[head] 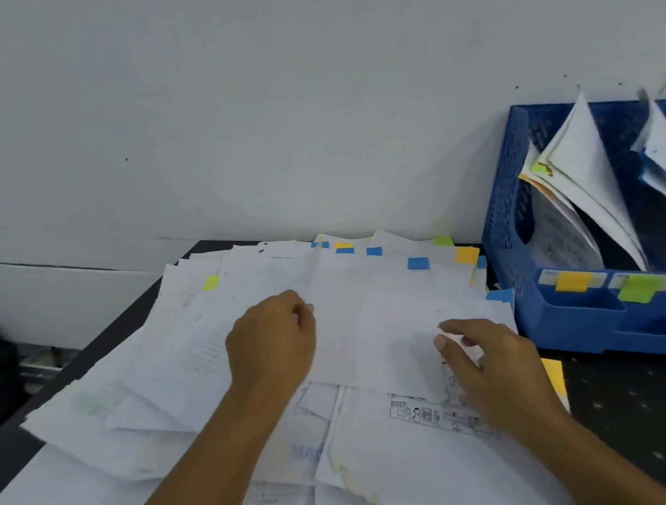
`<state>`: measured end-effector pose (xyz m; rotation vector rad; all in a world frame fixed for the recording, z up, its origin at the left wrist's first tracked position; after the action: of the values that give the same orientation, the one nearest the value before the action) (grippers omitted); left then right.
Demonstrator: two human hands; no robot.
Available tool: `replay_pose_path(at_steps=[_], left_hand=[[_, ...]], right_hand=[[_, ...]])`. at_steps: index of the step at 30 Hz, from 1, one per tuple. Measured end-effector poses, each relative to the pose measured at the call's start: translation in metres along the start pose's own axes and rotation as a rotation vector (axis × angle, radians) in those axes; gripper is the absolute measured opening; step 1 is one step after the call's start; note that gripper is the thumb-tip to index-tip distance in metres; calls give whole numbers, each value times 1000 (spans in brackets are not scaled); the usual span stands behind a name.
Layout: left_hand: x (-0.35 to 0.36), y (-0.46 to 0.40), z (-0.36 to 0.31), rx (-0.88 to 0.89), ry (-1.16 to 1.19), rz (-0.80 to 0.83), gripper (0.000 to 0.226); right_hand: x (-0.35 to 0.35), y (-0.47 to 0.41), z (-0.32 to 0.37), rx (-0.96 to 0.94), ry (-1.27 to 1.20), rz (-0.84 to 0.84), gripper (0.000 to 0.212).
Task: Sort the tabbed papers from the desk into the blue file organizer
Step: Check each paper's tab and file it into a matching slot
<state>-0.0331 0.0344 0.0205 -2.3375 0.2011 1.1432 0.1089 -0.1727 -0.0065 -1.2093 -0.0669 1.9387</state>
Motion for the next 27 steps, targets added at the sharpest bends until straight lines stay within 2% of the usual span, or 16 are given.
replay_pose_path(at_steps=[3, 5, 7, 9, 10, 12, 14, 19, 21, 24, 27], left_hand=[[5, 28, -28, 132, 161, 56, 16], [14, 46, -41, 250, 204, 82, 15], [21, 61, -50, 356, 221, 112, 16], [27, 72, -54, 434, 222, 153, 21], [29, 76, -55, 463, 225, 174, 22], [30, 80, -56, 464, 235, 231, 25], [29, 75, -57, 387, 285, 285, 32], [23, 46, -58, 177, 324, 348, 34], [19, 45, -63, 189, 360, 456, 48], [12, 56, -84, 311, 413, 560, 81], [16, 62, -112, 370, 412, 503, 96]], right_hand=[[-4, -8, 13, 158, -363, 48, 18], [-2, -9, 20, 264, -608, 90, 21], [1, -10, 22, 339, -717, 117, 37], [3, -11, 21, 378, -709, 74, 46], [2, -12, 19, 387, -666, 34, 43], [2, -13, 13, 397, -629, -37, 23], [-4, -12, 8, 399, -673, -76, 14], [-31, -15, 7, 332, -743, -228, 15], [-42, -18, 10, 289, -743, -279, 16], [-57, -27, 19, 228, -745, -310, 16], [-70, -40, 33, 157, -730, -286, 16]])
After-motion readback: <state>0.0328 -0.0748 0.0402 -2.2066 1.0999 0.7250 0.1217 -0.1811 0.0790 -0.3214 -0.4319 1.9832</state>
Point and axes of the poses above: each hand's wrist, its own y-axis away from the middle knuckle, its own x-axis out of the palm, z = x × y, the point moved 1 cm from there along -y, towards the middle knuckle, and after that the axes turned 12 degrees about -x, right-handed, at the moved point
